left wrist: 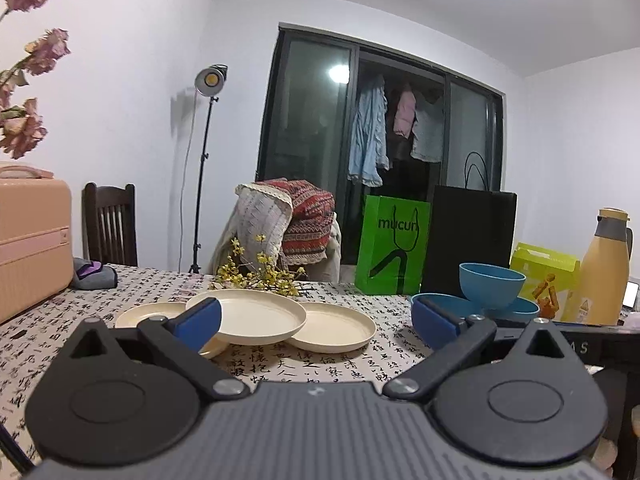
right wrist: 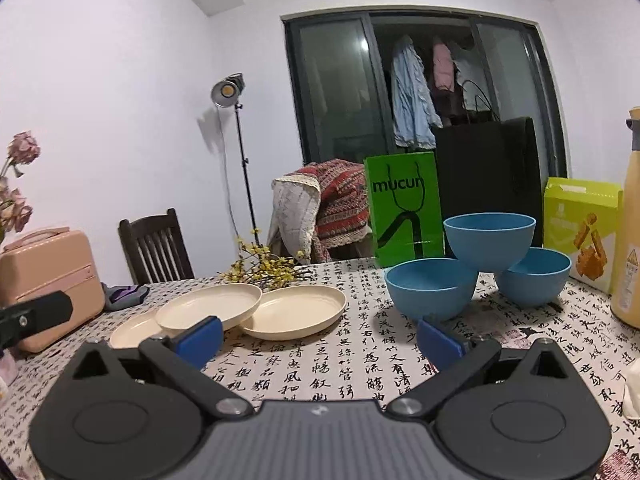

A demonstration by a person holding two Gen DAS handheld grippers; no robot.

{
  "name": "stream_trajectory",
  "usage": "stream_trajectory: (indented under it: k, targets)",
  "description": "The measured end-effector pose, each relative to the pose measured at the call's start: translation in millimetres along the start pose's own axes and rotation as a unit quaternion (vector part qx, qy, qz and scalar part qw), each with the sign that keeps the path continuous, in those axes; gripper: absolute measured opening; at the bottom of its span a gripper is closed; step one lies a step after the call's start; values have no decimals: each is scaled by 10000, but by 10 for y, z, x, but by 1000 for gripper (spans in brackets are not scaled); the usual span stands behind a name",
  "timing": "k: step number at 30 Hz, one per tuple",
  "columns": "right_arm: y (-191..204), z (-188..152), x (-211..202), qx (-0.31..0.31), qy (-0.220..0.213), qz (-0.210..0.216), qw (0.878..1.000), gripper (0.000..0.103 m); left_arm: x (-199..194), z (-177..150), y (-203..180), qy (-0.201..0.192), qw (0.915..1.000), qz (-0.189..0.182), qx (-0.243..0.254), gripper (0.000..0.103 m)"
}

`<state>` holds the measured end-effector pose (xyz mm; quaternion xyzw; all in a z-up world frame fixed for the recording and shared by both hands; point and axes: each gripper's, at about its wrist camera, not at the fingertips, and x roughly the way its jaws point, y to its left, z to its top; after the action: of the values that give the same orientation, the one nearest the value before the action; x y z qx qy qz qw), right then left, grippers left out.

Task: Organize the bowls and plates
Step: 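Move both grippers forward toward the overlapping cream plates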

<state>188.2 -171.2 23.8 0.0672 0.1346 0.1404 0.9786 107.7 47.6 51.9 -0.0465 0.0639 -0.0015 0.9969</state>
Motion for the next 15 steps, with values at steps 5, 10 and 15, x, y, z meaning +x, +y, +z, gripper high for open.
stream_trajectory:
  k: [5, 10, 15]
  targets:
    - [44, 84, 128, 140, -34, -190, 9997, 103, 187, 76, 62, 118, 9998, -159, 70, 103]
    - [52, 214, 230, 190, -139, -283, 9993, 103, 362, 117, 83, 180, 9996, -207, 16, 103]
    - [-7, 382, 386, 198, -162, -201, 9995, 103, 474, 148, 102, 103, 9998, -47, -174, 103]
